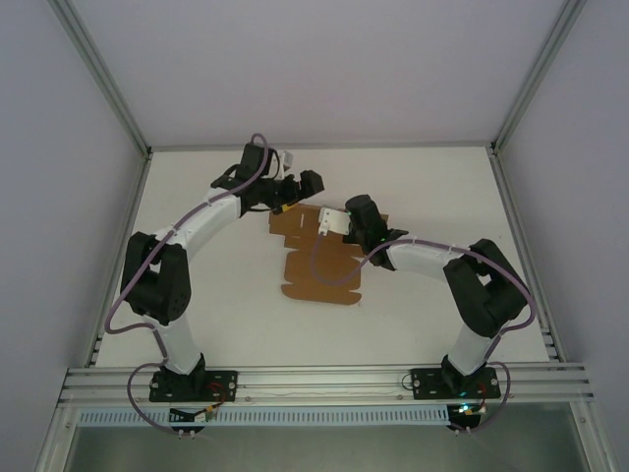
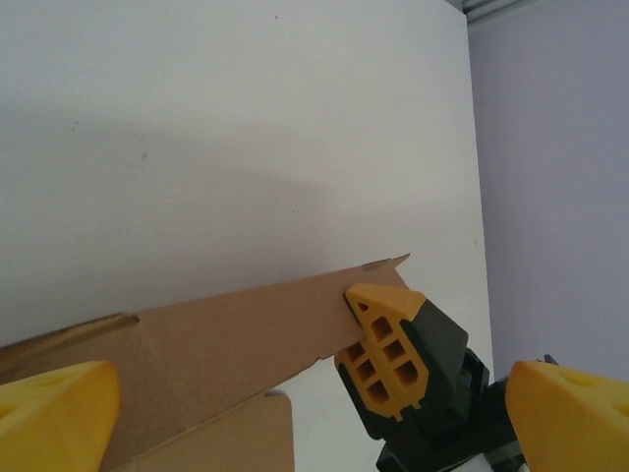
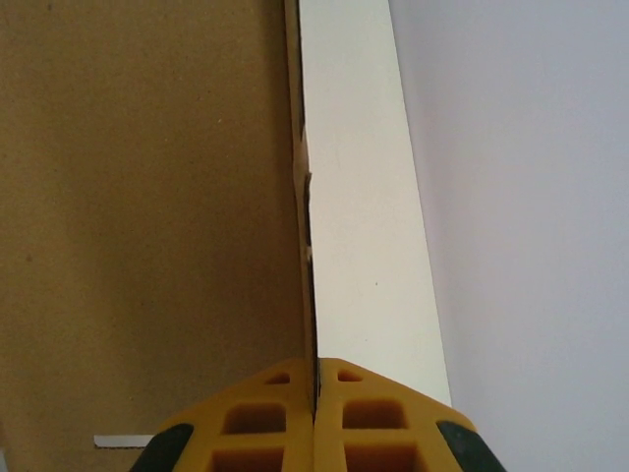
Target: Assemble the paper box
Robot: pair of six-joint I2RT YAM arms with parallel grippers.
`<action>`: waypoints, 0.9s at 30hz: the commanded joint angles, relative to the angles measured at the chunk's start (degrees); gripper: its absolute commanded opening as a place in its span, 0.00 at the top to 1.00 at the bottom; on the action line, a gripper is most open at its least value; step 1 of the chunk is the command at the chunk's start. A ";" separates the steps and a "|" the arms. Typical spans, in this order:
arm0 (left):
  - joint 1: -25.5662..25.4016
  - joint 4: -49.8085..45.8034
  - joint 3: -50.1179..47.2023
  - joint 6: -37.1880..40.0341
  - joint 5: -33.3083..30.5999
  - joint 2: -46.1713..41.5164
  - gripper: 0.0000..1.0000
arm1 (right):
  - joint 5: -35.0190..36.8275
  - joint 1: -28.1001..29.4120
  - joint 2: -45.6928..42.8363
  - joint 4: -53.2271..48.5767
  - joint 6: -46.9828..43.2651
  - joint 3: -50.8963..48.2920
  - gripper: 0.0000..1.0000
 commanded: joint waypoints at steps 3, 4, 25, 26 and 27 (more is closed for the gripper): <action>-0.37 -1.93 -1.96 0.33 0.92 0.50 0.01 | 1.28 0.52 -2.13 2.48 4.97 1.46 1.00; -0.42 -1.29 -2.28 0.08 1.26 0.62 0.01 | 1.14 0.68 -2.22 2.55 5.21 1.43 1.00; -3.23 5.50 0.56 -4.53 6.91 6.14 0.94 | -1.29 2.18 -1.78 4.66 5.11 0.71 1.00; -3.28 5.43 0.72 -4.53 6.82 6.06 0.95 | -0.97 2.11 -1.86 4.93 4.92 0.48 1.00; -3.24 5.43 0.75 -4.62 6.81 5.97 0.95 | -0.60 2.20 -1.95 5.17 4.90 0.27 1.00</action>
